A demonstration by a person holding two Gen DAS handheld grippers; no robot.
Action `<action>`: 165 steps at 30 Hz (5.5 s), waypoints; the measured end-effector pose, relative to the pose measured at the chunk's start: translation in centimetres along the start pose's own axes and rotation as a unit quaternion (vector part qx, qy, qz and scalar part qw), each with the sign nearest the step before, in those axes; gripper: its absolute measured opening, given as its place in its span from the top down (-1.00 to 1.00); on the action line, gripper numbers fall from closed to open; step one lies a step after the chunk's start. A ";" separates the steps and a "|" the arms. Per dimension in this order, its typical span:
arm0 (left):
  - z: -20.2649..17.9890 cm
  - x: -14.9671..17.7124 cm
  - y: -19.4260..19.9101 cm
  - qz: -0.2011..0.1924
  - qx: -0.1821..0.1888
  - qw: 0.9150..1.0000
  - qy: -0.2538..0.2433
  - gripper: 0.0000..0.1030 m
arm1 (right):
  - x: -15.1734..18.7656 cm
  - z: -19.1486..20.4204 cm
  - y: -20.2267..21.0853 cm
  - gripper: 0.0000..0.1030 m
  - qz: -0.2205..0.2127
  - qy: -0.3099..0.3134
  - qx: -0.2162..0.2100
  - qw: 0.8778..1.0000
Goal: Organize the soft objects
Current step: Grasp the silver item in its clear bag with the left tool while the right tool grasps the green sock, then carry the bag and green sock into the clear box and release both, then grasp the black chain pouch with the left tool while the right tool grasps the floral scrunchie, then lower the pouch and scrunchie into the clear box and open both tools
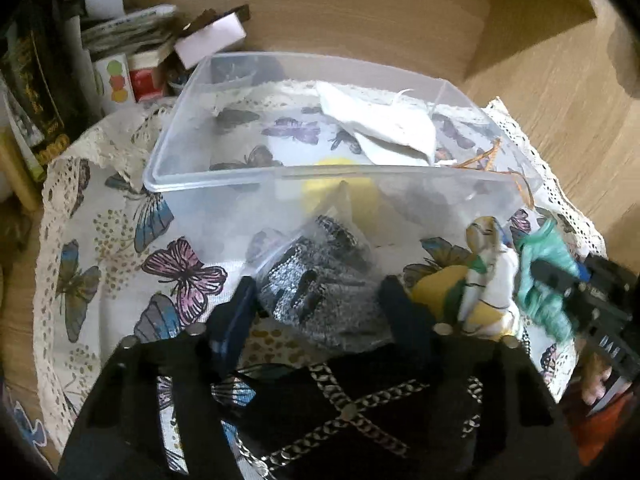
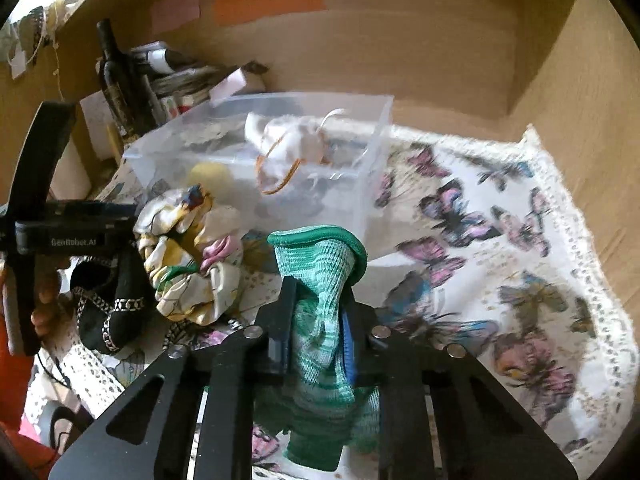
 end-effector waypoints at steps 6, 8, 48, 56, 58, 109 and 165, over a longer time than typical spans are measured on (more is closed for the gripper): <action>-0.3 0.2 1.7 -0.025 -0.009 1.000 -0.005 0.34 | -1.3 -1.6 2.8 0.68 -0.041 -0.011 0.027 0.999; -0.1 0.3 2.2 -0.031 -0.015 0.999 -0.002 0.39 | -1.7 -1.9 3.5 0.68 -0.052 -0.014 0.036 0.998; 3.2 -8.6 0.7 -0.076 -0.068 0.995 -0.008 0.54 | -14.4 0.1 -6.9 0.68 -0.037 0.074 0.045 0.996; 1.9 -8.2 -0.8 -0.061 -0.078 0.994 -0.038 0.34 | -12.6 -1.0 -10.7 0.68 0.032 0.076 0.051 0.995; 1.6 -8.1 -0.8 -0.060 -0.076 0.994 -0.041 0.16 | -12.4 -1.1 -10.7 0.64 0.036 0.076 0.048 0.995; 0.2 6.3 5.2 -0.034 0.047 0.998 0.028 0.51 | -0.9 4.2 -3.3 0.76 0.040 0.049 -0.069 0.996; 2.2 -9.2 -0.9 -0.079 -0.055 0.995 0.003 0.40 | -11.9 3.9 -11.6 0.66 0.031 0.091 -0.014 0.995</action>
Point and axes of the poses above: each gripper's, at about its wrist camera, not at the fingertips, and y roughly against the way its jaws point, z to its left, x to its underside, the point moved 3 cm from there along -y, roughly the way its jaws point, and after that the axes turned 7 degrees about -x, right-handed, at the moved point
